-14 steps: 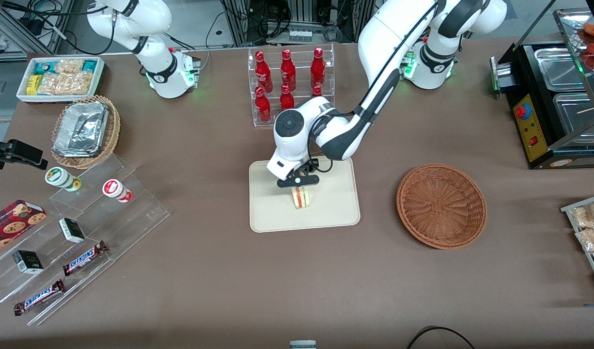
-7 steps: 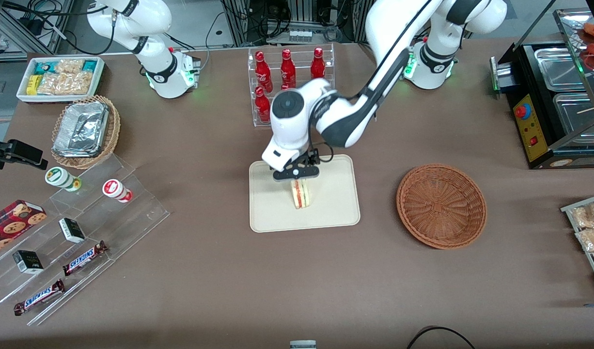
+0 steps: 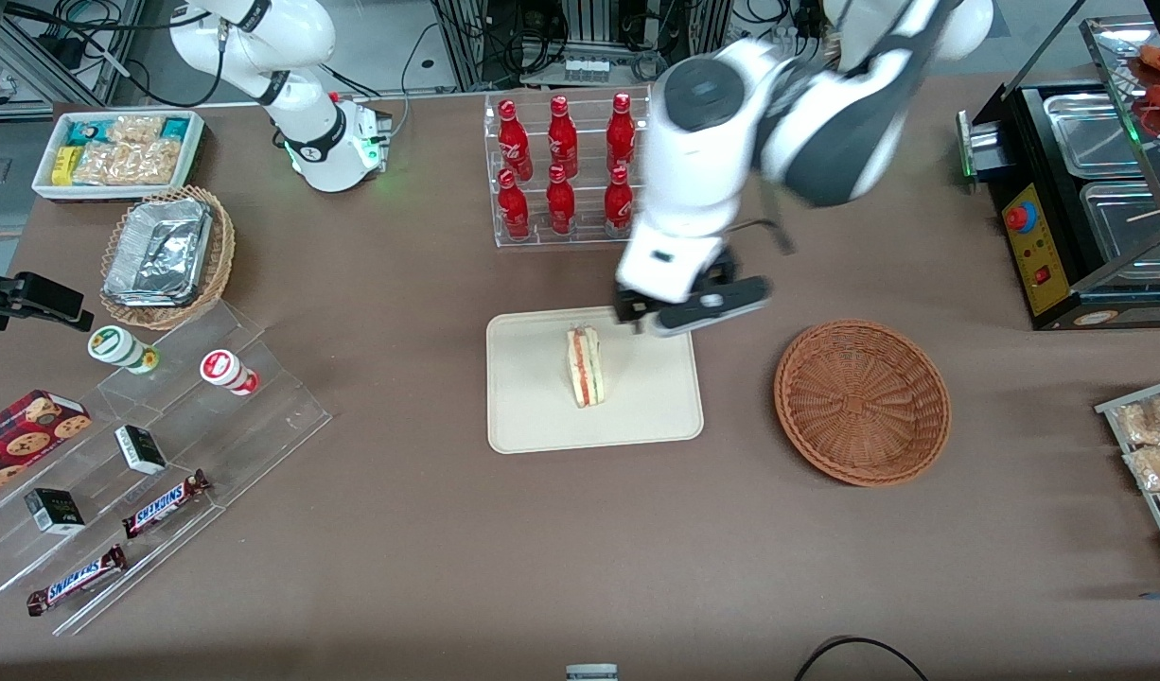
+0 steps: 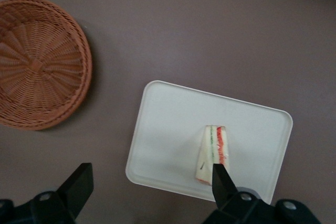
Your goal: Place sandwich from basket to tray
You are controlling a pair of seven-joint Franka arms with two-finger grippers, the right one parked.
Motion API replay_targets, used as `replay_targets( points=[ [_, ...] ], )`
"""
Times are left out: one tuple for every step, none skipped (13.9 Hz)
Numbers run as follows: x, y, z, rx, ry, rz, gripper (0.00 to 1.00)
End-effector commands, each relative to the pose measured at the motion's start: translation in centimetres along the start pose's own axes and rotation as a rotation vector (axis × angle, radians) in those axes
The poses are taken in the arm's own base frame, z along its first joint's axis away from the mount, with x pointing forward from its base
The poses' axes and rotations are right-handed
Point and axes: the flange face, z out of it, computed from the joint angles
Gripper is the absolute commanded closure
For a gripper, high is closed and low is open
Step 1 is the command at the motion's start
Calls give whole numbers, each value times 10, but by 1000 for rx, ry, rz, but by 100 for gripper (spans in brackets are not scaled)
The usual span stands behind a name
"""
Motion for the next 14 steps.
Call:
replay_targets(
  points=[
    [26,-59,-31,29,-5,38,0],
    [35,-78,-41,34,-3,55,0],
    [37,-96,-55,43,-11,82,0],
    [47,-119,-61,47,-39,102,0],
    [57,-146,-74,41,-49,123,0],
    [64,-166,-82,34,-61,160,0],
    [75,-192,-88,21,-75,194,0],
    [84,-213,-91,-1,-94,237,0],
    [87,-228,-94,-14,-108,271,0],
    [91,-240,-95,-17,-117,294,0],
    [97,-252,-95,-16,-120,298,0],
    [103,-273,-98,-17,-121,296,0],
    [104,-284,-98,-19,-126,324,0],
    [108,-296,-97,-29,-135,341,0]
  ],
)
